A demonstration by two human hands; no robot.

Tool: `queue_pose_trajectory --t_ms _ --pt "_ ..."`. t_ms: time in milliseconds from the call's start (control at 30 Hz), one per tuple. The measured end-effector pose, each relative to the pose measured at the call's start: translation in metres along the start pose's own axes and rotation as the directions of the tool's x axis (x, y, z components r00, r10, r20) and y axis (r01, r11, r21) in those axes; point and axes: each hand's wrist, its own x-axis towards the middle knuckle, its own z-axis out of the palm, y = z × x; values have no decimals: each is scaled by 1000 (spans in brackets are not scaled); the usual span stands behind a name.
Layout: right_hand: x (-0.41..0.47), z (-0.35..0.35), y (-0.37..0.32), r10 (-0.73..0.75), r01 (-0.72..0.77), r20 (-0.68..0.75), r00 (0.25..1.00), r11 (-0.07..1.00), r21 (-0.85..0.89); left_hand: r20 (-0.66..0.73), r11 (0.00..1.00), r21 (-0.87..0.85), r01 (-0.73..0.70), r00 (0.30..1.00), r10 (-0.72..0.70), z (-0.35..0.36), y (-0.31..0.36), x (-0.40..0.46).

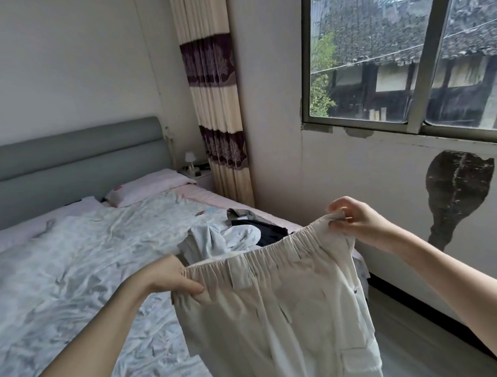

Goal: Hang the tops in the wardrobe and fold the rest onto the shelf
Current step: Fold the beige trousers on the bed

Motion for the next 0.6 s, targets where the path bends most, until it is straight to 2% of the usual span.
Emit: queue_pose_trajectory --t_ms 100,167,233,333,433,533,600 --pt "-1 -2 1 78 -50 99 992 966 -252 -3 999 -33 -11 1000 11 16 -3 6" --pt "-4 -5 4 149 -109 108 983 945 -309 -4 989 -141 -51 999 51 27 1 9" --pt "-6 -9 10 229 -188 91 969 925 -330 -38 981 -169 -95 995 90 35 9 11" --pt "-8 -8 19 260 -233 33 965 908 -348 -82 984 -152 -92 993 80 42 24 15" --pt "-7 -4 25 225 -229 -56 973 895 -383 -76 986 -158 -57 996 46 42 40 18" --pt "-3 -3 24 158 -209 -158 975 896 -392 -193 988 -153 -27 981 -3 40 57 21" --pt "0 -4 23 165 -244 -249 954 911 -332 -257 979 -200 -24 966 -29 38 69 24"
